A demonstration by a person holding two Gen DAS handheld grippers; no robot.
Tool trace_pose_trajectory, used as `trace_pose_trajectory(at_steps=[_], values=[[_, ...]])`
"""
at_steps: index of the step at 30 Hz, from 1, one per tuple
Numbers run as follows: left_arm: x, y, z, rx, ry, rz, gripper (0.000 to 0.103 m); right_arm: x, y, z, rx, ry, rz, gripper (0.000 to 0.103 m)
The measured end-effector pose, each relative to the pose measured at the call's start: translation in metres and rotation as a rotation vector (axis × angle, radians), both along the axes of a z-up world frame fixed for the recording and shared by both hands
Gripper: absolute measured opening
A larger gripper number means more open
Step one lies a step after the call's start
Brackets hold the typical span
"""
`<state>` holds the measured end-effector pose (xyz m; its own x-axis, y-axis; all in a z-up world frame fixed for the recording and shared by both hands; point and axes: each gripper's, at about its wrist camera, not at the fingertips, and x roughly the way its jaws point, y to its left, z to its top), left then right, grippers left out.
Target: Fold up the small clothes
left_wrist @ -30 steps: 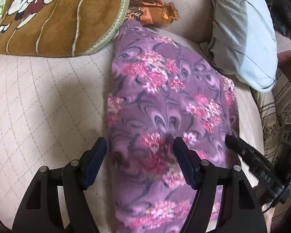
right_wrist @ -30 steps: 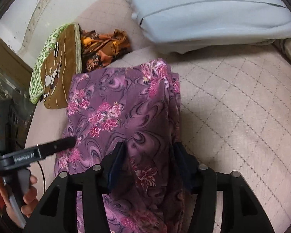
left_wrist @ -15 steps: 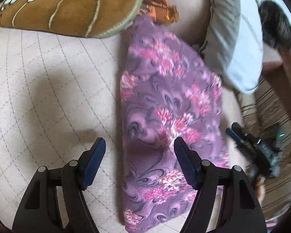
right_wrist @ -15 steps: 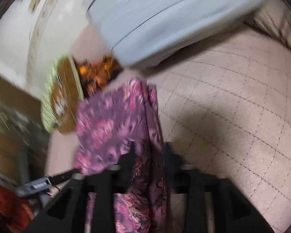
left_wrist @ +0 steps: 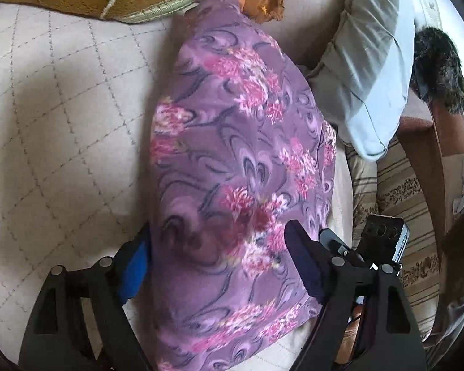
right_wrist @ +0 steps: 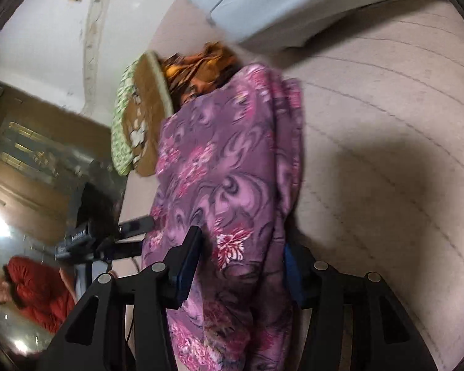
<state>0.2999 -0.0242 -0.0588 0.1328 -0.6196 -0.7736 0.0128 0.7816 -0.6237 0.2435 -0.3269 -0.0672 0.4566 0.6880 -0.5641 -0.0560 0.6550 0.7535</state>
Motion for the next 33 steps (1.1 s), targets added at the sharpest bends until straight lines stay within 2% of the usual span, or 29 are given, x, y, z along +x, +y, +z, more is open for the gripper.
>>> trace_pose_trajectory(at_steps=[3, 4, 5, 6, 7, 9, 11, 15, 20, 27, 30, 33], values=[[0.004, -0.005, -0.003, -0.018, -0.004, 0.011, 0.082, 0.007, -0.001, -0.005, 0.028, 0.003, -0.002, 0.048], [0.004, -0.006, -0.003, -0.022, -0.006, 0.015, 0.081, 0.008, 0.001, -0.007, 0.021, -0.001, -0.003, 0.042], [0.003, -0.005, -0.002, -0.024, -0.015, 0.018, 0.074, 0.008, 0.002, -0.008, -0.013, -0.007, -0.008, 0.034], [0.002, -0.006, -0.001, -0.012, -0.025, 0.02, 0.067, 0.01, 0.007, -0.008, -0.048, -0.01, -0.009, 0.033], [-0.001, -0.007, 0.001, 0.023, -0.036, 0.017, 0.049, 0.009, 0.008, -0.005, -0.076, -0.023, -0.015, 0.032], [-0.004, -0.008, 0.004, 0.061, -0.055, 0.024, 0.034, 0.003, 0.013, 0.002, -0.137, -0.044, -0.026, 0.028], [-0.008, -0.006, 0.01, 0.053, -0.063, 0.037, 0.026, -0.004, 0.017, 0.011, -0.18, -0.058, -0.043, 0.024], [-0.026, -0.013, 0.04, 0.106, -0.144, -0.006, 0.025, -0.012, 0.028, 0.031, -0.223, -0.072, -0.072, 0.022], [-0.051, 0.0, 0.073, 0.067, -0.17, -0.017, 0.025, -0.042, 0.035, 0.066, -0.244, -0.102, -0.086, 0.022], [-0.101, 0.034, 0.124, 0.057, -0.24, -0.013, 0.025, -0.094, 0.06, 0.117, -0.263, -0.183, -0.066, 0.022], [-0.121, 0.05, 0.13, 0.086, -0.268, -0.012, 0.025, -0.113, 0.076, 0.121, -0.251, -0.191, -0.047, 0.022], [-0.132, 0.065, 0.117, 0.115, -0.262, -0.005, 0.025, -0.122, 0.092, 0.112, -0.244, -0.179, -0.034, 0.022]])
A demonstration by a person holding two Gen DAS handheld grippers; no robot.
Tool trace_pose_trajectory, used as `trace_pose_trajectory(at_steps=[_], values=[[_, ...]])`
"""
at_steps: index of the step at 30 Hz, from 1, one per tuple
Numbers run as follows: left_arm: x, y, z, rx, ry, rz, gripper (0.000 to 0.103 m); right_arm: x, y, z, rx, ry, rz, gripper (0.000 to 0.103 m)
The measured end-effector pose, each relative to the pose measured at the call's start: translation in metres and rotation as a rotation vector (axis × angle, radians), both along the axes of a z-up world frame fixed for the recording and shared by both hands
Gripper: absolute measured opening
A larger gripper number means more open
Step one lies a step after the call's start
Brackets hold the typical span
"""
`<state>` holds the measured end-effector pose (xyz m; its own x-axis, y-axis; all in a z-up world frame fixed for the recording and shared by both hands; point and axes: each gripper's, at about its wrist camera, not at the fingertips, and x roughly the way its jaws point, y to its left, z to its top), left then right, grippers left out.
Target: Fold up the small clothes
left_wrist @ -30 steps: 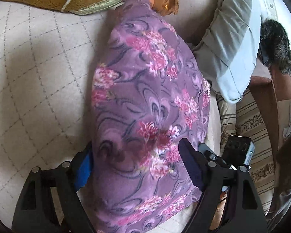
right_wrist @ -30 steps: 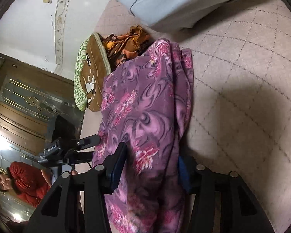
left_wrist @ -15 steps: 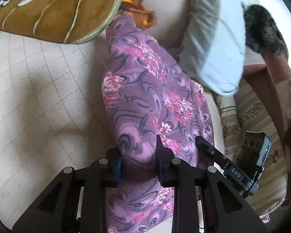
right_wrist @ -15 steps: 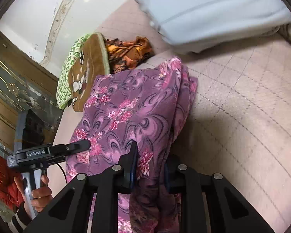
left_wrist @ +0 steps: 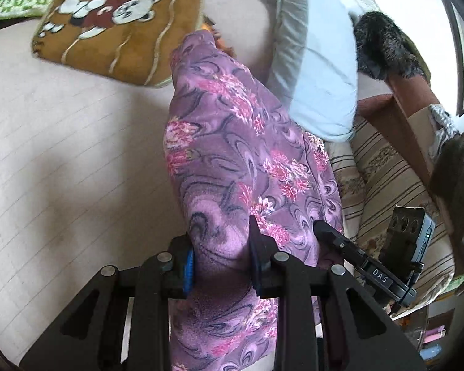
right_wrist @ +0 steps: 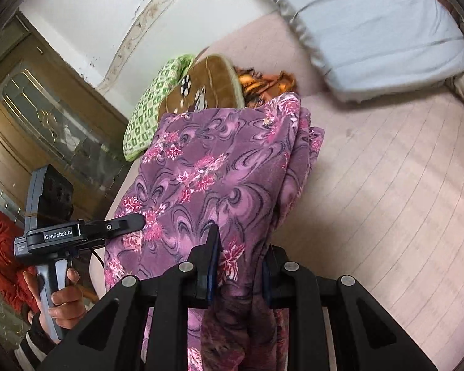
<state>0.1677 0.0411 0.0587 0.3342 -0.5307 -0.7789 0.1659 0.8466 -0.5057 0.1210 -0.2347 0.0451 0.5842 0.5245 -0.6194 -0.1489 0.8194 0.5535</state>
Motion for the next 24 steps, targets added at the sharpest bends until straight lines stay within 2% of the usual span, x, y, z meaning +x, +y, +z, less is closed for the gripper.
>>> trace_pose_trajectory(at_steps=[9, 12, 13, 14, 15, 18, 20, 22, 24], values=[[-0.008, 0.014, -0.073, 0.099, 0.053, 0.01, 0.026, 0.006, 0.028, -0.067, -0.025, 0.112, 0.009, 0.023], [-0.007, 0.017, -0.104, 0.135, 0.073, 0.012, 0.036, 0.01, 0.03, -0.094, -0.074, 0.143, 0.021, 0.027], [-0.006, 0.021, -0.109, 0.117, 0.079, 0.019, 0.04, 0.009, 0.026, -0.101, -0.07, 0.131, 0.019, 0.034], [-0.006, 0.025, -0.11, 0.082, 0.088, 0.028, 0.041, 0.009, 0.021, -0.104, -0.054, 0.127, 0.01, 0.042], [-0.006, 0.031, -0.11, 0.051, 0.099, 0.033, 0.041, 0.009, 0.015, -0.107, -0.031, 0.137, -0.004, 0.045], [-0.012, 0.051, -0.095, 0.026, 0.075, 0.043, 0.04, 0.006, -0.004, -0.106, 0.033, 0.164, -0.039, 0.046], [-0.016, 0.061, -0.073, 0.013, 0.022, 0.067, 0.038, 0.002, -0.021, -0.094, 0.037, 0.157, -0.127, 0.048], [-0.016, 0.06, -0.054, -0.027, -0.026, 0.07, 0.038, 0.002, -0.029, -0.075, 0.063, 0.089, -0.175, 0.048], [-0.01, 0.049, -0.041, -0.04, -0.063, 0.06, 0.041, 0.005, -0.014, -0.054, 0.04, 0.008, -0.115, 0.048]])
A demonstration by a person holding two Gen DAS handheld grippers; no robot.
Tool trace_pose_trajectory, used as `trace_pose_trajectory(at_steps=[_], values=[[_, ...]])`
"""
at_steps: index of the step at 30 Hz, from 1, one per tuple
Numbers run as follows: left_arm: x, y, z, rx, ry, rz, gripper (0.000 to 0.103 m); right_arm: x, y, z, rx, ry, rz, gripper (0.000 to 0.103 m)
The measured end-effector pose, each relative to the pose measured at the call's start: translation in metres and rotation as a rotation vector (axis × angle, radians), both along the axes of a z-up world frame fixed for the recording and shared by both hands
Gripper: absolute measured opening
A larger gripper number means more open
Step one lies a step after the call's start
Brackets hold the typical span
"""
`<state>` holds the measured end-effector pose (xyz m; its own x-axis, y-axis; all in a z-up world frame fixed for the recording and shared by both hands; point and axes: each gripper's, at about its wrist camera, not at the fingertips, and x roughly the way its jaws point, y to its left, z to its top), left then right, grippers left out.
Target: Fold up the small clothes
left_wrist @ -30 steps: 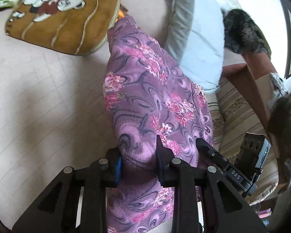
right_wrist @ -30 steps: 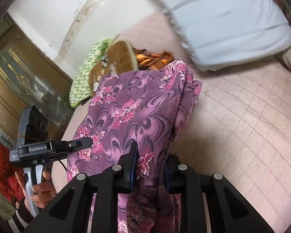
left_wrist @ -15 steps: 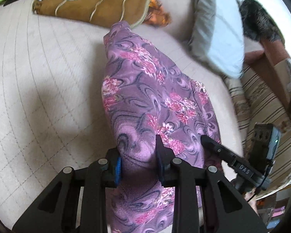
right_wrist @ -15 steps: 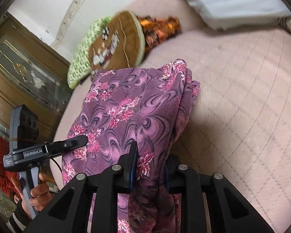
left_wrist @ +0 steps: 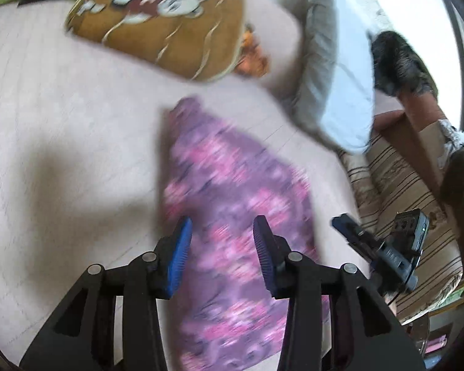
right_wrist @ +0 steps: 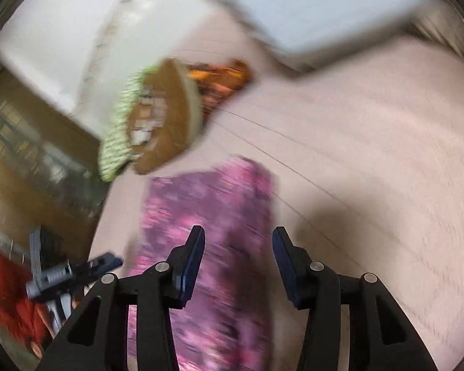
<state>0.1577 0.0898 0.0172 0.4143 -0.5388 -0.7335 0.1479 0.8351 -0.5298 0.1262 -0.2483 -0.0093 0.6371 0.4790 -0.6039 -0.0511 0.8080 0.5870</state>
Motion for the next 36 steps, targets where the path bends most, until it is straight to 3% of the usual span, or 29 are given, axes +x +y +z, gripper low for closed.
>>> trace_pose_trajectory(at_steps=[4, 7, 9, 13, 15, 17, 21, 24, 26, 27, 29, 30, 32, 34, 36], values=[[0.025, -0.036, -0.012, 0.066, 0.016, -0.033, 0.044, 0.026, 0.051, 0.004, -0.119, -0.019, 0.128, 0.04], [0.041, -0.044, -0.047, 0.138, 0.085, -0.018, 0.044, 0.047, 0.061, -0.022, -0.191, 0.047, 0.134, 0.034], [0.047, -0.042, -0.061, 0.14, 0.107, -0.024, 0.039, 0.056, 0.059, -0.044, -0.247, 0.11, 0.131, 0.024], [0.039, -0.033, -0.042, 0.125, 0.118, -0.04, 0.039, 0.047, 0.042, -0.036, -0.199, 0.108, 0.12, 0.02], [0.018, -0.032, -0.025, 0.117, 0.075, -0.079, 0.04, 0.028, 0.033, -0.024, -0.14, 0.087, 0.132, 0.026], [-0.014, -0.031, -0.01, 0.129, 0.007, -0.108, 0.05, -0.004, 0.031, -0.011, -0.083, 0.044, 0.178, 0.026], [-0.063, -0.038, -0.022, 0.16, -0.009, -0.145, 0.056, -0.053, 0.036, -0.019, -0.046, 0.059, 0.219, 0.026], [-0.075, -0.053, -0.042, 0.31, -0.011, -0.146, 0.057, -0.072, 0.033, -0.044, -0.052, 0.105, 0.165, 0.023], [-0.082, -0.063, -0.041, 0.412, -0.025, -0.155, 0.058, -0.078, 0.022, -0.047, 0.023, 0.124, 0.101, 0.02], [-0.085, -0.063, -0.037, 0.426, -0.02, -0.161, 0.058, -0.081, 0.017, -0.044, 0.048, 0.145, 0.065, 0.021], [-0.095, -0.063, -0.028, 0.428, -0.015, -0.176, 0.06, -0.091, 0.012, -0.03, 0.01, 0.153, 0.023, 0.036], [-0.099, -0.063, -0.024, 0.435, -0.017, -0.171, 0.064, -0.097, 0.011, -0.023, -0.045, 0.153, 0.015, 0.038], [-0.113, -0.06, -0.017, 0.467, -0.036, -0.128, 0.079, -0.113, 0.009, -0.015, -0.221, 0.184, -0.012, 0.056], [-0.122, -0.06, -0.015, 0.472, -0.055, -0.094, 0.08, -0.126, 0.007, -0.017, -0.375, 0.228, -0.04, 0.06], [-0.125, -0.058, -0.021, 0.466, -0.036, -0.086, 0.08, -0.137, 0.0, -0.028, -0.422, 0.284, -0.056, 0.064]])
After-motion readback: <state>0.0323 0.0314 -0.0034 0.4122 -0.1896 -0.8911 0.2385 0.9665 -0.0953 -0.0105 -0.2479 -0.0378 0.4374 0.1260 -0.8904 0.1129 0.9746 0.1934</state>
